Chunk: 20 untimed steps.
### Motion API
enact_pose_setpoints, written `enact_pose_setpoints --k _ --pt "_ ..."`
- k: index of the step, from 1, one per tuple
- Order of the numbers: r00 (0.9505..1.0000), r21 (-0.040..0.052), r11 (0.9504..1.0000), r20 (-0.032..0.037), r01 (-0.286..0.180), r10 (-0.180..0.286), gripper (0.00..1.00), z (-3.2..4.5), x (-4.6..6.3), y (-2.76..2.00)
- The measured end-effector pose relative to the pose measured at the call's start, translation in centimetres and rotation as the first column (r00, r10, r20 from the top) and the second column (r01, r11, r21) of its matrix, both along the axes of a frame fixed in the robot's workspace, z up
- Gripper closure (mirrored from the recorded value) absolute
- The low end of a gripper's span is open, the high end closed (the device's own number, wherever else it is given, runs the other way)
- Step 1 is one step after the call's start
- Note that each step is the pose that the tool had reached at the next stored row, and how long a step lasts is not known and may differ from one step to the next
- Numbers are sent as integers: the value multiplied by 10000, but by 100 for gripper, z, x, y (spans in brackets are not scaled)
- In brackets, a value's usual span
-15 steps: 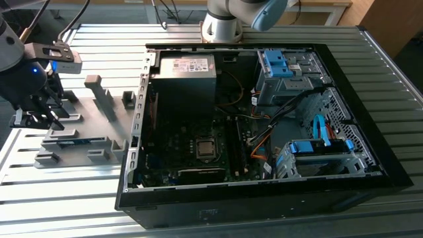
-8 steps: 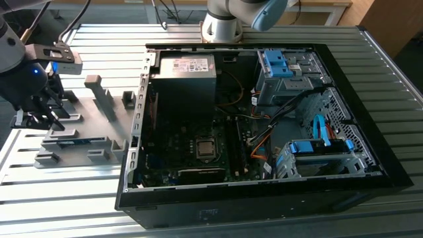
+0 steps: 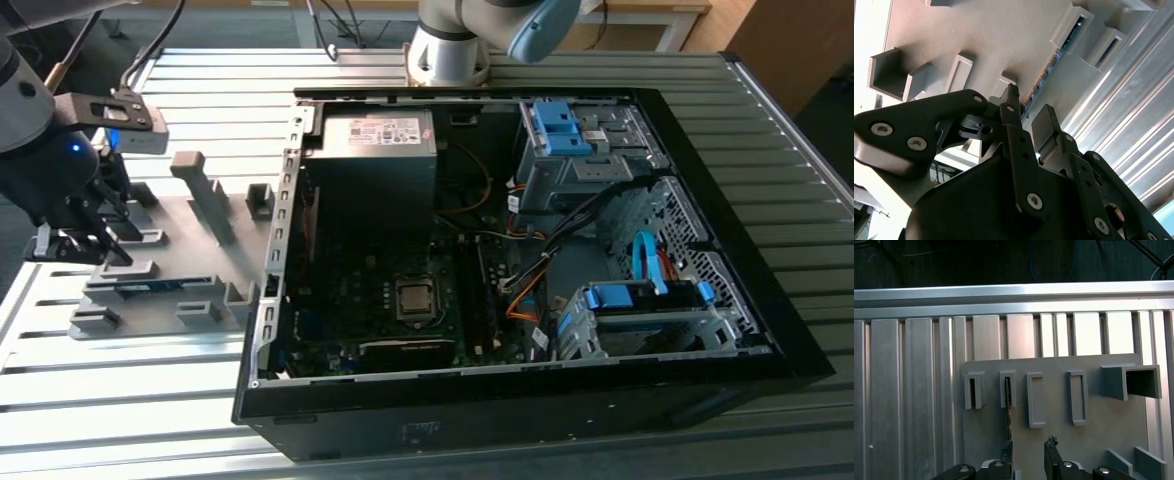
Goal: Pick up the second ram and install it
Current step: 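Pick up the second ram and move it above second insertion slot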
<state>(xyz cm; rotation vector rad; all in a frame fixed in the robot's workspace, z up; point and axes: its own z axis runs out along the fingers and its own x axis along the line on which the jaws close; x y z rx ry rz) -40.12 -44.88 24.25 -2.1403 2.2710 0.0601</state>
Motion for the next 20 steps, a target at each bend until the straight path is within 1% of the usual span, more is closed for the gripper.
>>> enact_pose_setpoints --k 8,13,18,20 --pt "10000 2 10000 2 0 0 62 -76 0 -19" --pt "10000 1 10000 1 0 0 62 -94 3 -38" --pt "10000 2 10000 2 -24 24 62 -114 3 -117" --pt "10000 2 10000 3 -62 62 62 -142 4 -134"
